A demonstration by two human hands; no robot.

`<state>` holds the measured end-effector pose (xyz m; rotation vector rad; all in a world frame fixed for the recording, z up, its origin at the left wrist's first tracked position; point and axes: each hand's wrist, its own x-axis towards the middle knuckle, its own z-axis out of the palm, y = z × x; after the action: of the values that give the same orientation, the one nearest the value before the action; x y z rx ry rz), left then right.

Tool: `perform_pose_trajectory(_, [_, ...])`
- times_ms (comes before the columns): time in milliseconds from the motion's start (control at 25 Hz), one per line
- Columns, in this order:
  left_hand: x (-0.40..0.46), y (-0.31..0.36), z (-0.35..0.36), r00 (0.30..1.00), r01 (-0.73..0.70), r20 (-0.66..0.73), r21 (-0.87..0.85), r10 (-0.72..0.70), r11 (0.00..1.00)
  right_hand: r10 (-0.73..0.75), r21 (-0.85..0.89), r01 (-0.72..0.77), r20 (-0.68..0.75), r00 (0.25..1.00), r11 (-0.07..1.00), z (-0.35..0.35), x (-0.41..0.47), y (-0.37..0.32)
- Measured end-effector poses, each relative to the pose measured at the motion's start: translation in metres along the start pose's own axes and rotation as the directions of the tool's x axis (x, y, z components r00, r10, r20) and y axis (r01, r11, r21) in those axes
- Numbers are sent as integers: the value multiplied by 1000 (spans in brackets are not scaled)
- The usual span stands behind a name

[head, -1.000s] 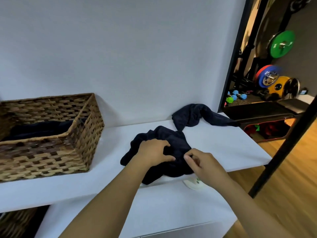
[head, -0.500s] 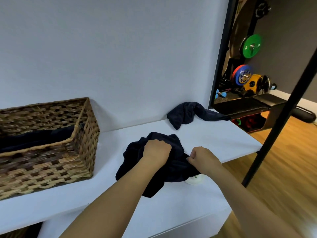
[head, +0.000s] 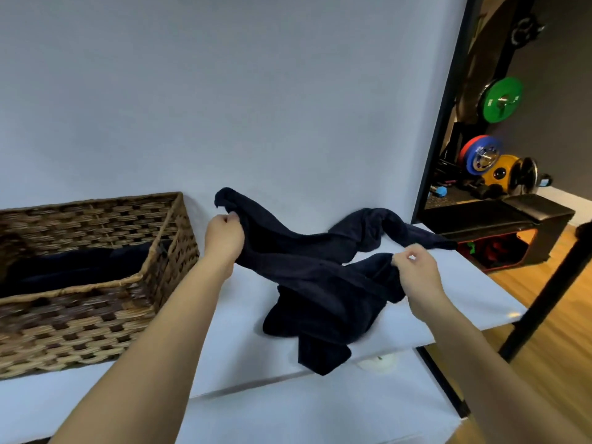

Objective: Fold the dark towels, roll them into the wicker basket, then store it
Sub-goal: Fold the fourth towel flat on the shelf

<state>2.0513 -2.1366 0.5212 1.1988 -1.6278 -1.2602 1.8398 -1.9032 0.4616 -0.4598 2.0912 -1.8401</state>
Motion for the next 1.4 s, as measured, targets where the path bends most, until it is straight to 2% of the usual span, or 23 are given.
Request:
perform_pose_trajectory(80, [-8, -14, 9, 993, -7, 114, 206, -17, 979, 107, -181, -69, 209, 972, 981, 1, 13, -1])
perform_pose_trajectory(160, [-15, -45, 20, 973, -94, 232, 453, -15, 887, 252, -375, -110, 355, 900, 921, 5, 22, 7])
perform_pose_trajectory(240, [-13, -67, 25, 969, -151, 246, 644, -16, 750, 279, -567, 32, 452, 847, 823, 11, 26, 9])
perform_pose_trajectory(320, [-6, -70, 26, 984, -136, 180, 698, 12, 703, 272, -674, 188, 515, 813, 715, 17, 31, 7])
perform_pose_trajectory(360, [-4, -66, 26, 989, -121, 144, 677, 30, 726, 261, -717, 258, 527, 809, 648, 19, 35, 8])
perform_pose_trajectory(440, [1, -55, 21, 997, -35, 73, 495, -1, 868, 212, -779, 384, 537, 816, 496, 24, 39, 13])
perform_pose_trajectory(480, [6, -48, 17, 996, 55, 49, 305, -73, 951, 169, -785, 417, 537, 826, 457, 26, 40, 13])
perform_pose_trajectory(520, [7, -37, 13, 986, 161, 41, 71, -164, 984, 121, -771, 428, 537, 835, 472, 28, 40, 13])
perform_pose_trajectory(560, [8, -25, 8, 973, 229, 31, -149, -227, 962, 40, -718, 404, 514, 857, 567, 28, 41, 11])
perform_pose_trajectory(600, [9, -12, 4, 971, 223, -3, -341, -238, 913, -56, -597, 330, 430, 901, 731, 26, 42, 8])
perform_pose_trajectory(640, [11, -1, -2, 974, 158, -67, -490, -218, 857, -115, -389, 219, 274, 955, 895, 21, 45, 2])
perform_pose_trajectory(680, [13, 7, -7, 971, 69, -144, -598, -192, 798, -102, -154, 119, 118, 988, 981, 14, 50, -4])
perform_pose_trajectory(720, [12, 13, -12, 961, -15, -219, -650, -168, 760, -40, 38, 38, 45, 998, 999, 7, 54, -8])
perform_pose_trajectory(760, [10, 14, -14, 950, -76, -275, -657, -145, 750, 49, 143, -54, 41, 998, 988, 2, 57, -9])
perform_pose_trajectory(840, [8, 4, -14, 937, -102, -328, -588, -121, 803, 167, 220, -179, 70, 983, 959, -7, 61, 1])
perform_pose_trajectory(960, [2, -19, -3, 943, 5, -282, -526, -180, 851, 262, 240, -247, -33, 965, 939, -18, 59, 12])
perform_pose_trajectory(1120, [-10, -30, 9, 935, 105, -265, -423, -234, 900, 397, 559, -307, -43, 917, 770, -28, 63, 17])
perform_pose_trajectory(1160, [-14, -32, 11, 942, 105, -258, -380, -214, 919, 424, 603, -342, 6, 906, 721, -28, 62, 13])
perform_pose_trajectory(1200, [-18, -34, 14, 952, 87, -247, -347, -180, 934, 429, 630, -361, 48, 902, 687, -30, 63, 12])
perform_pose_trajectory(1280, [-24, -38, 22, 979, 40, -185, -253, -89, 967, 389, 676, -292, 8, 921, 676, -30, 67, 15])
perform_pose_trajectory(1320, [-27, -41, 27, 988, 5, -152, -204, -36, 979, 303, 639, -204, -49, 952, 742, -27, 65, 16])
perform_pose_trajectory(1400, [-32, -43, 35, 993, -47, -113, -127, 33, 991, 276, 568, -196, -57, 960, 800, -15, 57, 7])
